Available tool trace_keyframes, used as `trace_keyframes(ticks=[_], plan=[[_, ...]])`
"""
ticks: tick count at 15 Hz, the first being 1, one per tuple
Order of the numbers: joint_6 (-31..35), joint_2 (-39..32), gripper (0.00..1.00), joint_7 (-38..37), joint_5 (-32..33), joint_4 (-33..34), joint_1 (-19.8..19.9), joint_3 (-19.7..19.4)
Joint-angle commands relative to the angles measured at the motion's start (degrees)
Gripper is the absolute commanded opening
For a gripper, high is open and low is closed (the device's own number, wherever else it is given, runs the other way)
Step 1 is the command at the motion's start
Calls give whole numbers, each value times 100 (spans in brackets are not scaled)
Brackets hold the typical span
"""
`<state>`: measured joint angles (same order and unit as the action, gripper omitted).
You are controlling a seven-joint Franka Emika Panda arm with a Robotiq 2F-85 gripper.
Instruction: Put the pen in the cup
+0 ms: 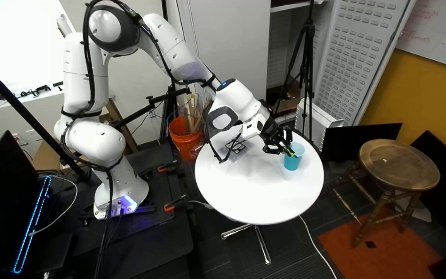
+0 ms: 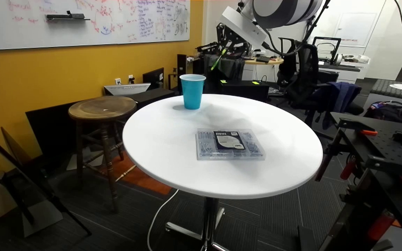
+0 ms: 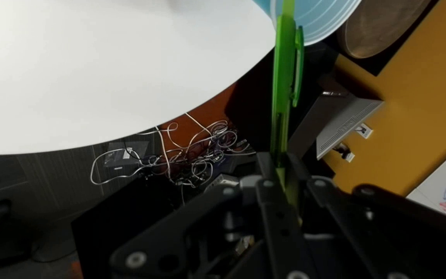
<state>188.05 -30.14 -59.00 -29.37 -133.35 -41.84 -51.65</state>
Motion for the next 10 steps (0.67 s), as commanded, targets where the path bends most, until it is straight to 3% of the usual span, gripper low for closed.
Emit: trace_keyframes(ticks=[1,10], plan=[[54,-650,3,-251,-284,407,-456,-471],[-985,-2322,3,-271,-351,1458,-947,-1441]])
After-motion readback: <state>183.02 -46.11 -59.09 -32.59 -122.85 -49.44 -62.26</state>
